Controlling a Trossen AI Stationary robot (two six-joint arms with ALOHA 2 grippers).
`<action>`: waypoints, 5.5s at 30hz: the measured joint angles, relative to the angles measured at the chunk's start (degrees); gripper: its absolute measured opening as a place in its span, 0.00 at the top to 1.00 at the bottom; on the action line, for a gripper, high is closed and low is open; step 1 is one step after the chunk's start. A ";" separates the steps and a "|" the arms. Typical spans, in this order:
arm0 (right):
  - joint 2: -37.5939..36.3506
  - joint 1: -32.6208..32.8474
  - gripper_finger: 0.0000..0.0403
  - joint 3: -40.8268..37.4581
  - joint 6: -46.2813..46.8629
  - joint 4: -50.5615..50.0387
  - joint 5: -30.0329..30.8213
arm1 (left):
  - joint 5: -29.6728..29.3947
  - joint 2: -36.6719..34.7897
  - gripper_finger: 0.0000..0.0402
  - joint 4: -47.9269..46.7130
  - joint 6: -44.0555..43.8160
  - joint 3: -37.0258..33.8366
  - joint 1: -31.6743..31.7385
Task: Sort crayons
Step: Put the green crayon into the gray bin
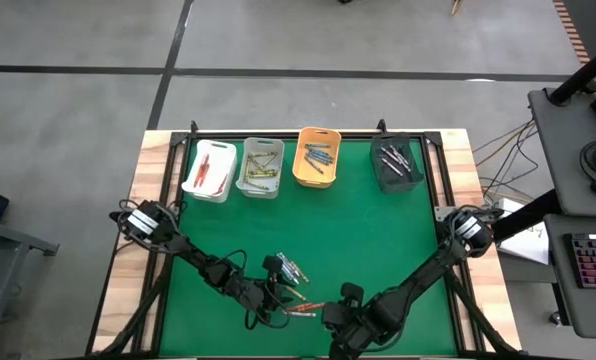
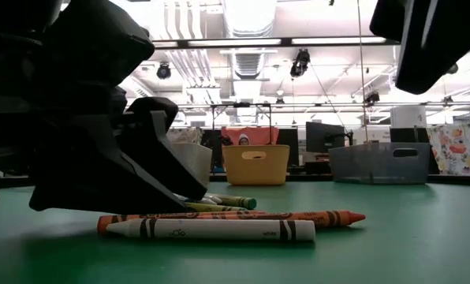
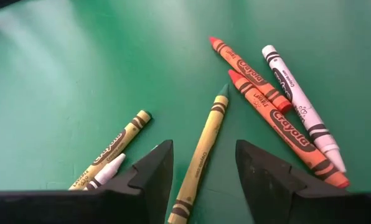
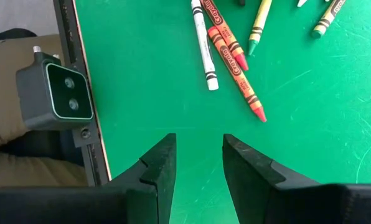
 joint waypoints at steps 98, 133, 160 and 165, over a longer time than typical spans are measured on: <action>-0.08 -10.82 0.70 -32.78 -79.07 130.19 11.45 | 0.84 -32.84 1.00 33.87 18.86 -13.75 -2.33; -2.18 -20.31 0.95 -25.55 -79.10 119.51 7.74 | -16.99 -34.69 0.75 33.80 30.99 -13.38 -1.99; 1.05 -55.20 0.96 -1.28 -53.30 50.86 -8.20 | -53.00 -59.33 0.58 16.18 45.07 -13.51 -2.16; 5.30 -57.81 0.93 -0.05 -51.08 50.77 -9.60 | -53.05 -60.14 0.58 14.90 45.05 -13.51 -2.16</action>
